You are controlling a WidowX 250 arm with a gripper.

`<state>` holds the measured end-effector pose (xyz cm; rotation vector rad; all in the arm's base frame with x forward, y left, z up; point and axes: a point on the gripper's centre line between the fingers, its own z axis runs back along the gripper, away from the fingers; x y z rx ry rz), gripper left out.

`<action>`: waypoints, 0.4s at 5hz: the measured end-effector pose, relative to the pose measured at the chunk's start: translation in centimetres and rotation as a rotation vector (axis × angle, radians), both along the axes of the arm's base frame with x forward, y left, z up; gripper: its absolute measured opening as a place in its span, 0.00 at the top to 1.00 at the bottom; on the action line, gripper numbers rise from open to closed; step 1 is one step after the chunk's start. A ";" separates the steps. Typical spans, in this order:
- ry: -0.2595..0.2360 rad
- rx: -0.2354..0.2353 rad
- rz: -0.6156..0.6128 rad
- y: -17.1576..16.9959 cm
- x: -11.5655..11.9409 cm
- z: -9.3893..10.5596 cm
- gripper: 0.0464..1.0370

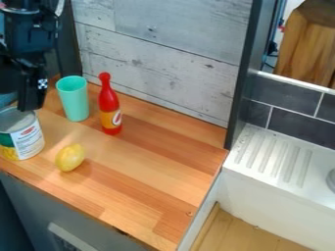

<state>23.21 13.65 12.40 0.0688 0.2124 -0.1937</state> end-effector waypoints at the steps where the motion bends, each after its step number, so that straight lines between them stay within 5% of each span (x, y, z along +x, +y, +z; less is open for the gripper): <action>1: 0.024 -0.014 0.001 -0.2 -0.1 -0.7 0.04; 2: -0.014 -0.047 0.007 -0.7 0.4 -1.3 0.04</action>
